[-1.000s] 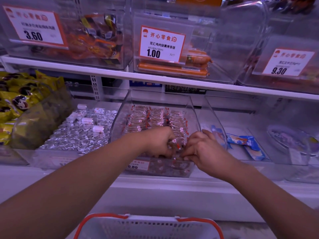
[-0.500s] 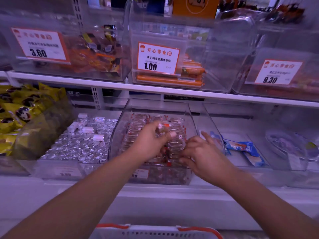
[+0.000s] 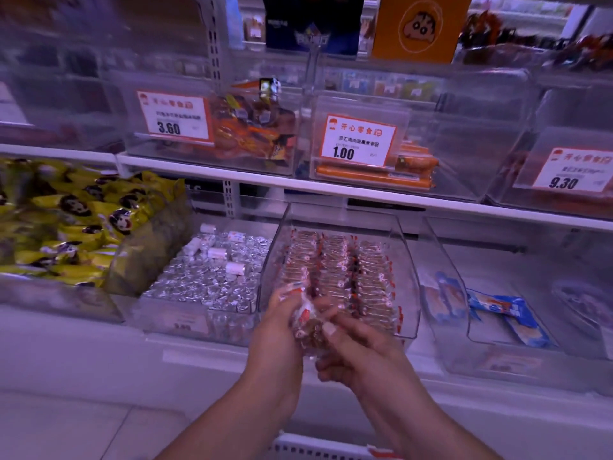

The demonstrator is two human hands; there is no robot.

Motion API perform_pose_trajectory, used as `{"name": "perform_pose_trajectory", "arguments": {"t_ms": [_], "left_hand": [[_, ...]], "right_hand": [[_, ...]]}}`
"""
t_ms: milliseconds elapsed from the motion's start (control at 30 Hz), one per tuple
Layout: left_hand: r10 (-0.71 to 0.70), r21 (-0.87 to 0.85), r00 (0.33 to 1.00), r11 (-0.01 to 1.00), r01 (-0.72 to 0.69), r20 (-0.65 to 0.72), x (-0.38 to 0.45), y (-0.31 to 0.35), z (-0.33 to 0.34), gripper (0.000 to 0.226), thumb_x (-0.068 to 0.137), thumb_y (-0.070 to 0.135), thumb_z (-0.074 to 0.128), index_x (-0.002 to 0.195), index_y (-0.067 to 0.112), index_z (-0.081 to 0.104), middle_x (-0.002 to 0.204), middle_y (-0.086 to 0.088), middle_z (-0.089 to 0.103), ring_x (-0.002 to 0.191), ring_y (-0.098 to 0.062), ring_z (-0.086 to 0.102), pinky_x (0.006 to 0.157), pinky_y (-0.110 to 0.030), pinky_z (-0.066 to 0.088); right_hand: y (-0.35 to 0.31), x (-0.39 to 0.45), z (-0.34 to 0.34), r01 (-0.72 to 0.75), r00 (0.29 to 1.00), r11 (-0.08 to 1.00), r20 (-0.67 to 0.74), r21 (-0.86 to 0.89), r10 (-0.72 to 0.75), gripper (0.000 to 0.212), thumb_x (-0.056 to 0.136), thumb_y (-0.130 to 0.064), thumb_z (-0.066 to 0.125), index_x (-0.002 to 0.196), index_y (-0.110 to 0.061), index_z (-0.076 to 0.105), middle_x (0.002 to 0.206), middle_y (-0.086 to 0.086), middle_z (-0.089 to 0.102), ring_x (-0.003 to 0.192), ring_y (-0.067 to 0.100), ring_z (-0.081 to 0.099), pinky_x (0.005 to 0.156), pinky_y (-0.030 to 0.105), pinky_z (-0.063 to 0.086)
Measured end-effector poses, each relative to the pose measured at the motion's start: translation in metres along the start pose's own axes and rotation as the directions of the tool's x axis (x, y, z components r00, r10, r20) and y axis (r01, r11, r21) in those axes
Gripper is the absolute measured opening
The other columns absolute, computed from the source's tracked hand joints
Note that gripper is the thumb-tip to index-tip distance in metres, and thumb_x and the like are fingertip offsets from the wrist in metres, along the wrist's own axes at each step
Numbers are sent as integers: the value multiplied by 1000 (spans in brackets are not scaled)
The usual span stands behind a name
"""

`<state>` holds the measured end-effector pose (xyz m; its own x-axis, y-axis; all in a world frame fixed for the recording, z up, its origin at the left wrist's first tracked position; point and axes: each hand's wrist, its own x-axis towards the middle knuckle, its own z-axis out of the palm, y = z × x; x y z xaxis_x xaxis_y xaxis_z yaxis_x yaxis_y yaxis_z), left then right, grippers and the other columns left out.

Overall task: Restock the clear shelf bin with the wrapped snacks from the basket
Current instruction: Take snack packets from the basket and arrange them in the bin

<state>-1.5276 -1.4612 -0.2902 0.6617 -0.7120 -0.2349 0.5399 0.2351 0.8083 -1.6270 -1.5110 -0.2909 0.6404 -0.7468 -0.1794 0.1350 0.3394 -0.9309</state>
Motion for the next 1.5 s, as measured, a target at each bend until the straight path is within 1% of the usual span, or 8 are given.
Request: {"name": "perform_pose_trajectory", "arguments": {"t_ms": [200,367,533,667,900,1000,1167,1500], "left_hand": [[-24,32,999,999,25,-44,-13,0,-18,50,102,49,36,110,20,76,100,-4,78,71,-18,73,52,-26,54],[159,-36,987,987,-159,-17,-16,17,-33,36,104,32,37,114,51,66,113,-1,75,93,-24,74,58,-30,57],[211,42,953,977,-207,-218,-5,39,-43,33,99,40,45,90,20,70,84,-16,70,62,-26,60,42,-24,42],[308,23,907,949,-315,-288,5,50,-52,17,98,18,52,87,9,63,76,-7,69,73,-19,69,60,-29,53],[563,320,826,780,-538,16,26,49,-53,33,96,51,48,99,21,59,94,13,71,79,-4,64,73,-23,51],[557,565,767,538,-625,319,40,51,-62,36,95,59,41,123,37,49,111,28,61,106,10,57,89,-14,44],[440,892,787,-83,-443,432,67,47,-77,51,96,47,50,143,32,37,140,2,48,119,-25,53,102,-43,41],[330,851,816,64,-520,474,82,41,-99,53,98,39,51,141,51,25,115,7,65,92,-20,67,77,-42,56]], "right_hand": [[13,2,31,-77,994,997,80,-16,78,23,97,-9,55,89,-5,76,85,19,74,59,25,65,57,36,58],[17,3,48,55,996,984,80,-172,-41,44,97,-15,59,134,-37,54,89,12,74,50,27,62,50,33,52],[20,11,73,246,969,848,153,-470,-196,34,99,-18,56,132,-21,63,62,1,67,48,12,59,43,20,43],[23,21,98,379,922,693,314,-614,-226,28,103,-18,46,122,-10,64,70,0,58,61,8,51,58,28,46],[-8,39,76,420,888,750,399,-510,-226,20,100,-22,54,94,-11,70,63,0,55,57,13,50,55,32,44],[-35,78,47,442,896,610,287,-658,-339,20,94,-24,64,111,-18,73,70,-13,66,59,1,56,62,22,48],[-57,191,12,353,865,212,232,-912,-445,33,95,-25,62,126,-13,63,101,6,73,87,15,68,70,18,48],[-16,295,3,410,797,-228,468,-883,-381,35,97,-25,57,130,-13,61,115,22,55,101,37,59,91,36,48]]}}
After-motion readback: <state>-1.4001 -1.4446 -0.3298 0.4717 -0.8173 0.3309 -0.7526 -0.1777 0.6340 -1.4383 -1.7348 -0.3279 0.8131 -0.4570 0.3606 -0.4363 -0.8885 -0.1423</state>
